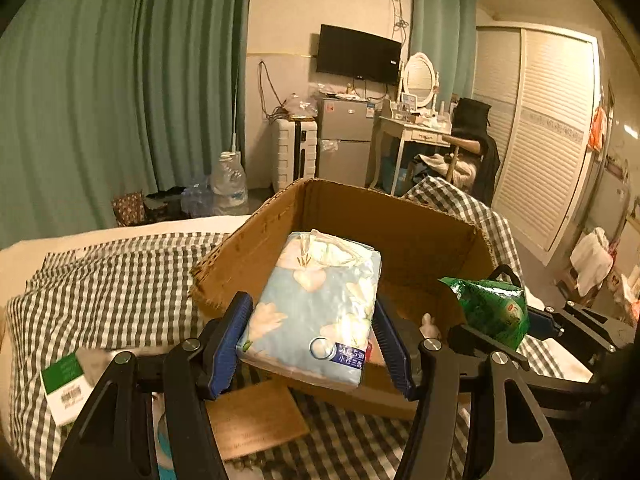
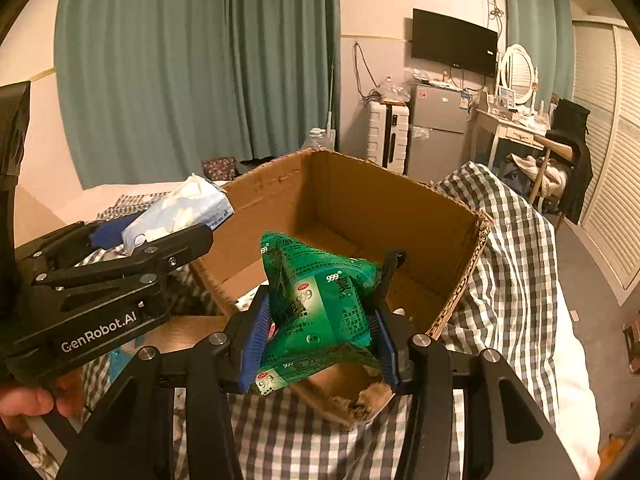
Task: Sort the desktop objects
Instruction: 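Lift the packet and tissue pack and carry them over the box, then release the green packet into the box with right tool while left tool drops tissue pack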
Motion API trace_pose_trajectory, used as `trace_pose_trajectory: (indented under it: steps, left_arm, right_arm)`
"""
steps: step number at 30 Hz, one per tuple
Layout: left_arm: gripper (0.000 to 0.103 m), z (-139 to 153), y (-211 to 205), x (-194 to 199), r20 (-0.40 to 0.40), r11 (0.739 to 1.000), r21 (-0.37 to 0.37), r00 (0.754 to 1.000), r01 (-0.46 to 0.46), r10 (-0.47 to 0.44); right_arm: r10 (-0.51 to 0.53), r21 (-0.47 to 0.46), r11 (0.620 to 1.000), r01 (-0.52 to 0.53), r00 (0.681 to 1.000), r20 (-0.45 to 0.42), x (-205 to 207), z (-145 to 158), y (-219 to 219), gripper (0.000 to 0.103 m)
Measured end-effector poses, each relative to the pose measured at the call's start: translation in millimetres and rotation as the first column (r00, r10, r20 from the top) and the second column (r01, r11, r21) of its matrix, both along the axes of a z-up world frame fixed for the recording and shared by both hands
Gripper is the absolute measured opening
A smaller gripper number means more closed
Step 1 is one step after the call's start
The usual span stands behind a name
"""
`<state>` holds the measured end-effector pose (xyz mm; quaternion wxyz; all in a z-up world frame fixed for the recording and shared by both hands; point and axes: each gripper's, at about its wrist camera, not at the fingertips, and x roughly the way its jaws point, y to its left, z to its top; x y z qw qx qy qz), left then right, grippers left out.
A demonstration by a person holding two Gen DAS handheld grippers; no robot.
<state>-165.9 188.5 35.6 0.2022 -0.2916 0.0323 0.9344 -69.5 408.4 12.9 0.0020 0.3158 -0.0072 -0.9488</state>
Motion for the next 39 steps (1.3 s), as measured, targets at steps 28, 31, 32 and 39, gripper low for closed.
trace_pose_trajectory:
  steps: [28,31,32,39]
  left_arm:
    - [0.091,-26.1,46.3,-57.6,0.019,0.998,-0.052,1.000,-0.018,0.019]
    - [0.091,-26.2,37.9,-57.7,0.030,0.999,-0.037,0.999,-0.038,0.039]
    - [0.091,-26.1,35.0,-57.4,0.034,0.999,-0.032,0.999,-0.041,0.042]
    - [0.091,-22.5,21.5,-48.7,0.032,0.998,-0.020,0.998,-0.053,0.053]
  right_arm:
    - [-0.053,0.003,0.999,0.053,0.998,0.027,-34.5,-20.2,20.1,0.066]
    - [-0.067,0.001,0.998,0.067,0.997,0.025,-33.8,-18.0,21.8,0.066]
    - [-0.066,-0.006,0.998,0.066,0.997,0.027,-33.3,-17.6,22.7,0.066]
    - [-0.072,-0.018,0.997,0.072,0.997,0.026,-29.4,-12.2,21.7,0.066]
